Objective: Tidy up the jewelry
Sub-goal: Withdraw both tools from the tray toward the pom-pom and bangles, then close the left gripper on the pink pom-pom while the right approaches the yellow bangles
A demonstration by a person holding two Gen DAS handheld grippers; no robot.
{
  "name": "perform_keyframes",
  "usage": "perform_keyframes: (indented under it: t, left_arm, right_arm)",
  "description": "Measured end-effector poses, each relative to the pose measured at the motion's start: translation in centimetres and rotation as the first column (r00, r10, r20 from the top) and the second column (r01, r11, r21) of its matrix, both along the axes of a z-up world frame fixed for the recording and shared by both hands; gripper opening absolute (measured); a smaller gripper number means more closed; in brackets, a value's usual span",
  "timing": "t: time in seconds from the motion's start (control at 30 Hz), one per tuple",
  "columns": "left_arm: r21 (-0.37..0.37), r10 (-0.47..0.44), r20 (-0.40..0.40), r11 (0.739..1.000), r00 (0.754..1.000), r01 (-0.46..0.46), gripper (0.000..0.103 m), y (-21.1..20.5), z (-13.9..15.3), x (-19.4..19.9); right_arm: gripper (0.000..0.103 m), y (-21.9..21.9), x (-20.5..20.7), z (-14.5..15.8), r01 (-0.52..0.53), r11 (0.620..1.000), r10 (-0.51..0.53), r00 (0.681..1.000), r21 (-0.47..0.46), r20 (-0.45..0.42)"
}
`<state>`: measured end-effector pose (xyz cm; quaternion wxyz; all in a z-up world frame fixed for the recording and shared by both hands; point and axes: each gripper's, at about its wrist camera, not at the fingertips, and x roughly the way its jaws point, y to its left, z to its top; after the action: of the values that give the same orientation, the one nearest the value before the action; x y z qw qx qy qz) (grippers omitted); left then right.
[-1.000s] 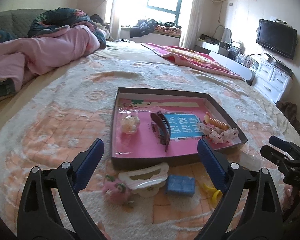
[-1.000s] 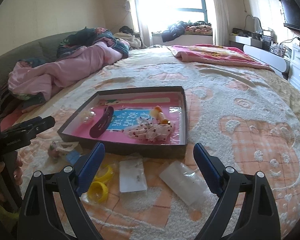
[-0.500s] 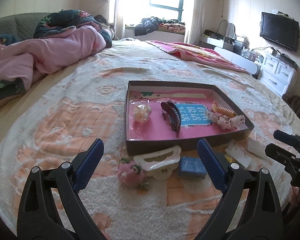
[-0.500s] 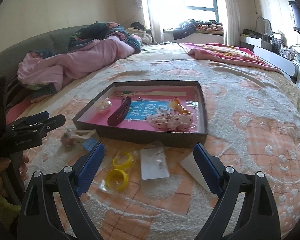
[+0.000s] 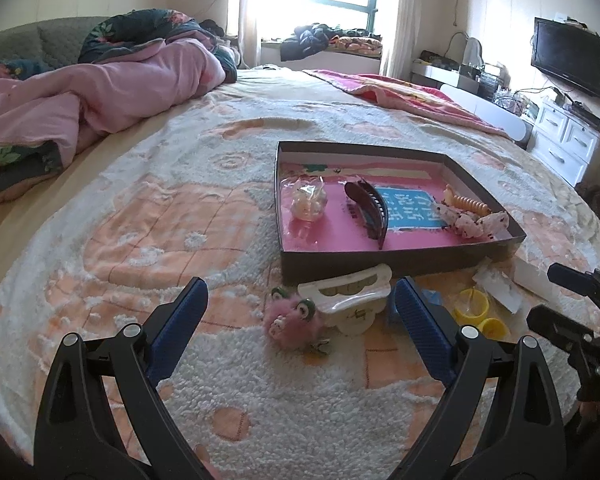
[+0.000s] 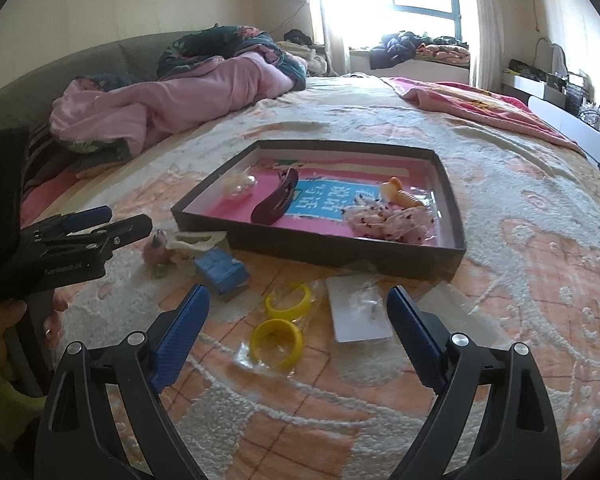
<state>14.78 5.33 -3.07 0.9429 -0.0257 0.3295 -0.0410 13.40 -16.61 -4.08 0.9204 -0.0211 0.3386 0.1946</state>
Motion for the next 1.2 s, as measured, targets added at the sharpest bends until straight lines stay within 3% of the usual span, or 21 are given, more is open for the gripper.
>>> perform_keyframes:
  t: [0.53, 0.77, 0.83, 1.0, 1.1, 1.2]
  left_arm:
    - [0.038, -0.033, -0.058, 0.999, 0.998, 0.035, 0.086, -0.3, -2.4, 1.2]
    - [-0.015, -0.010, -0.105, 1.000, 0.994, 0.009, 0.085, 1.4, -3.2, 1.9]
    - [-0.033, -0.012, -0.116, 0.999, 0.993, 0.008, 0.080, 1.9, -3.2, 1.9]
    - [-0.062, -0.034, -0.142, 0.998, 0.989, 0.026, 0.057, 2.2, -3.6, 2.1]
    - [-0.104, -0.058, -0.158, 0.994, 0.986, 0.042, 0.039, 2.3, -3.8, 2.3]
    - [-0.131, -0.076, -0.174, 0.990, 0.982, 0.053, 0.031, 2.2, -4.2, 2.4]
  right_arm:
    - [0.088, 2.1, -0.3, -2.1, -0.048, 0.998, 0.047, 0.998, -0.036, -0.042]
    - [0.088, 2.6, -0.2, -2.6, -0.062, 0.997, 0.060, 0.997, -0.041, -0.052]
    - [0.088, 2.8, 0.0, -2.8, -0.063, 0.997, 0.061, 0.997, -0.042, -0.056]
    - [0.086, 3.0, 0.6, -3.4, -0.060, 0.997, 0.057, 0.996, -0.040, -0.072]
    - [0.078, 3.3, 0.9, -3.9, -0.066, 0.997, 0.061, 0.995, -0.051, -0.081]
    - [0.070, 3.4, 1.3, -4.3, -0.065, 0.996, 0.059, 0.993, -0.053, -0.097]
